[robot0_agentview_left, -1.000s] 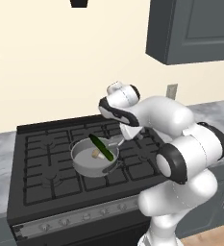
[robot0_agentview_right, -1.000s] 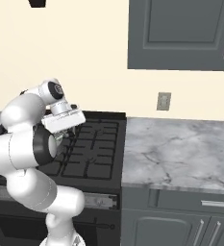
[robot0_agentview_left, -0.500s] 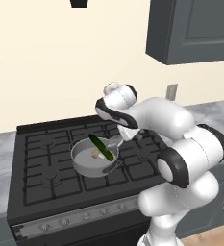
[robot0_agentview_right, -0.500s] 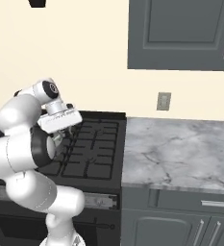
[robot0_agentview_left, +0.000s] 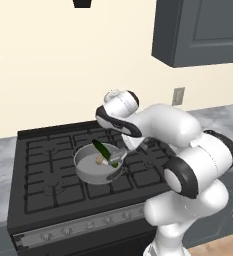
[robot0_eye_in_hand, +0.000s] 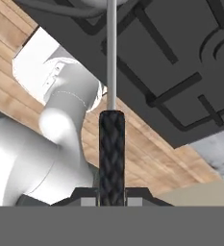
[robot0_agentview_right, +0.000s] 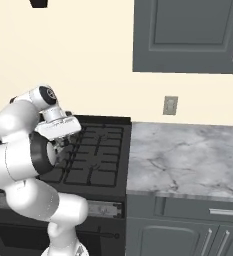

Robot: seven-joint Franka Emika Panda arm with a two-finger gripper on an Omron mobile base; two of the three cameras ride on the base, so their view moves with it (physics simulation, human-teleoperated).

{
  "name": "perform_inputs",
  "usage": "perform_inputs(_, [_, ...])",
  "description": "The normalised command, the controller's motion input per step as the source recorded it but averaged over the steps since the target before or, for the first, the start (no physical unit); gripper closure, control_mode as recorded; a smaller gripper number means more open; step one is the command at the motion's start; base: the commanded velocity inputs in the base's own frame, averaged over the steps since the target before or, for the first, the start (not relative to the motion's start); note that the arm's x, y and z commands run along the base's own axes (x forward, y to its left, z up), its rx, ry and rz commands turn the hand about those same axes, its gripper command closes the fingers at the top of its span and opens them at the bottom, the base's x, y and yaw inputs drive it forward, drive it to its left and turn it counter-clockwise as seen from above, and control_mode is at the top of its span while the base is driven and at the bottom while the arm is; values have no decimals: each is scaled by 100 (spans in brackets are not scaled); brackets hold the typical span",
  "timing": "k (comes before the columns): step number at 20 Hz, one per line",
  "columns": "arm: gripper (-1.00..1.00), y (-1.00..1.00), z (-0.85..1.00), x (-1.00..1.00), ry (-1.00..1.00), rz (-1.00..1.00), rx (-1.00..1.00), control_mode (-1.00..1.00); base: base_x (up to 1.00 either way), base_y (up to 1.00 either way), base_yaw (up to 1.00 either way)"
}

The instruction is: Put the mushroom and cucumber in the pot. Retrieve the spatula and lightly stir the vegetables in the pot.

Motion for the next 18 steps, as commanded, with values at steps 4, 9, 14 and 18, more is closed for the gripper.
perform_inputs(4, [100, 0, 0, 34, 21, 0, 0, -100, 0, 0, 0])
perform_inputs(9, [100, 1, 0, 37, 23, 0, 0, -100, 0, 0, 0])
perform_inputs(14, [100, 12, 0, 2, 24, 0, 0, -100, 0, 0, 0])
perform_inputs(18, [100, 25, -26, 0, 15, 0, -8, -100, 0, 0, 0])
